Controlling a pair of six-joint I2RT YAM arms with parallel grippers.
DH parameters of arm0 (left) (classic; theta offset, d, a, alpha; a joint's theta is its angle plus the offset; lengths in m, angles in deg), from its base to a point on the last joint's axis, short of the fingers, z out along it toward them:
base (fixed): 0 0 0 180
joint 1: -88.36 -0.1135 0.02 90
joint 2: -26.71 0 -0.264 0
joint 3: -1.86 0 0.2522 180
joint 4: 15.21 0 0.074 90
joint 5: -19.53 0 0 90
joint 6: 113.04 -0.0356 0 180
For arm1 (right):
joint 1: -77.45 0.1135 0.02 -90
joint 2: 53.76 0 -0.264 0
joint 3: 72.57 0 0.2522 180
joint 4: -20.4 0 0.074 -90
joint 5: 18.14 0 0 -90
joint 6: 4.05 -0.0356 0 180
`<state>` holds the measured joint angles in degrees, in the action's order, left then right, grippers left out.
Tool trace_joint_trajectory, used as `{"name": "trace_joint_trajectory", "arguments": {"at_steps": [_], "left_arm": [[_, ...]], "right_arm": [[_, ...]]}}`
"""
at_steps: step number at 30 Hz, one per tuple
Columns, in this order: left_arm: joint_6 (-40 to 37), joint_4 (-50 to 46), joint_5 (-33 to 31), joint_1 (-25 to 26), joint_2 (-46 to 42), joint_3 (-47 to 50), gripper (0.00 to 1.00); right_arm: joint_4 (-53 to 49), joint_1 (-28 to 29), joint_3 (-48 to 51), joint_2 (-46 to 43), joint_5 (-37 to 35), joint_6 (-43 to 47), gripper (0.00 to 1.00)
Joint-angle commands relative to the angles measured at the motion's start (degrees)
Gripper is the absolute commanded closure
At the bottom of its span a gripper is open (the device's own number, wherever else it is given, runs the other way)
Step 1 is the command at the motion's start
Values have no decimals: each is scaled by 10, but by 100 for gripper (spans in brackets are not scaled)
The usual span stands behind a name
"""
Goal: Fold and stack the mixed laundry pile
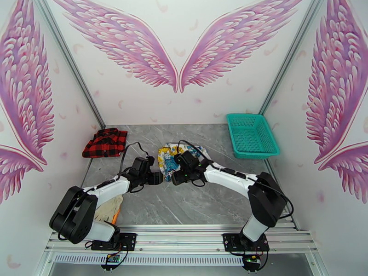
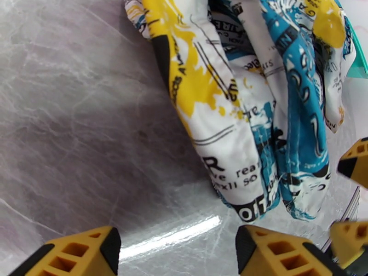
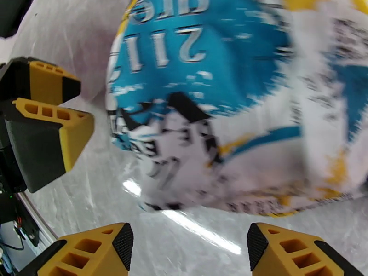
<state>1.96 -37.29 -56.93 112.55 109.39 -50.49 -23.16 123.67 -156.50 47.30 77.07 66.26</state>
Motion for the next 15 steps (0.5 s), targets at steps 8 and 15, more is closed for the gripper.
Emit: {"name": "trace_joint_trajectory", "arguments": {"at_steps": [8, 15], "left_arm": [[-2, -16, -24, -27, -66, 23, 28], [-49, -1, -5, -1, -61, 9, 31]], "right_arm": [[-43, -9, -118, 91, -156, 28, 88], [-85, -83, -115, -10, -214, 76, 100]]}}
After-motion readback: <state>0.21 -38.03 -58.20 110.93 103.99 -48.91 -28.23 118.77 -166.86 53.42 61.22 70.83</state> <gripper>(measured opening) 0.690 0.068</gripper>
